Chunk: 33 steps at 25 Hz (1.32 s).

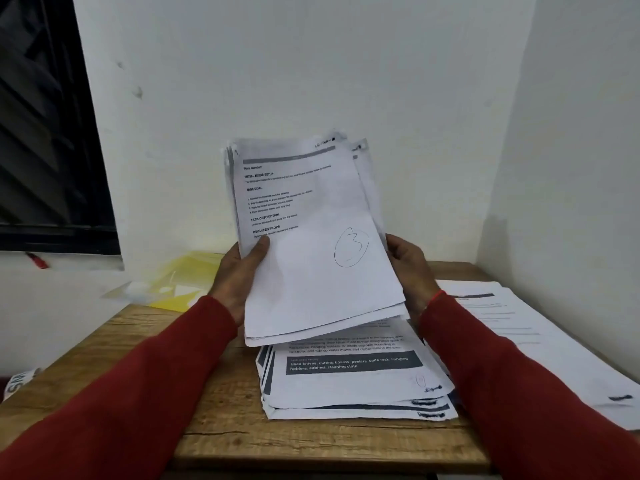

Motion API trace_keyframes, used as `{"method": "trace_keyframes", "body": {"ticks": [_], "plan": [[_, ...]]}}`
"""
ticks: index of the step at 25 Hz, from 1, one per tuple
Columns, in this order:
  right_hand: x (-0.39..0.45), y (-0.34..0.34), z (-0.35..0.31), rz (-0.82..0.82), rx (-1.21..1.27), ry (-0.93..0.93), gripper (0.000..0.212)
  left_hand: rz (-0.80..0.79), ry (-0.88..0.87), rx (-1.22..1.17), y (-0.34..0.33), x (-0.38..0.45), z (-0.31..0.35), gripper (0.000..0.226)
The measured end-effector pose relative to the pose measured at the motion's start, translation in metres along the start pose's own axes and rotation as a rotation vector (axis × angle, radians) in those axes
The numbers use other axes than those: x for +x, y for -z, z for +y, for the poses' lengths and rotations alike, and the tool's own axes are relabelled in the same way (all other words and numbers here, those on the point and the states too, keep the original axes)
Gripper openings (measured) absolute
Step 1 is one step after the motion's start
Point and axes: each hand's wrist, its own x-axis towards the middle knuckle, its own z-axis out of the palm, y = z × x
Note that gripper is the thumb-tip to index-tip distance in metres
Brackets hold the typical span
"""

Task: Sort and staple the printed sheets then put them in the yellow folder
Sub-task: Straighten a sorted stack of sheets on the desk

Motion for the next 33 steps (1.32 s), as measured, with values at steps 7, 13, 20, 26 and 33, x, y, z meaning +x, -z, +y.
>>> {"method": "trace_keyframes", "body": {"ticks": [7, 13, 20, 26, 33], "plan": [[0.009, 0.009, 0.011, 0.126, 0.003, -0.045, 0.030, 0.013, 0.008, 0.062, -0.005, -0.008, -0.004, 0.027], [0.030, 0.047, 0.016, 0.292, -0.025, -0.020, 0.023, 0.032, -0.073, 0.060, -0.005, -0.009, 0.004, 0.016], [0.039, 0.102, 0.024, 0.651, -0.295, 0.042, 0.020, 0.044, -0.082, -0.013, -0.002, -0.007, 0.013, 0.022], [0.010, 0.025, 0.000, -0.067, 0.180, -0.024, 0.021, 0.038, -0.027, 0.008, -0.006, -0.010, 0.007, 0.013], [0.010, 0.014, 0.006, 0.038, -0.077, -0.024, 0.032, 0.045, -0.028, 0.068, -0.010, -0.011, -0.001, 0.015]]}}
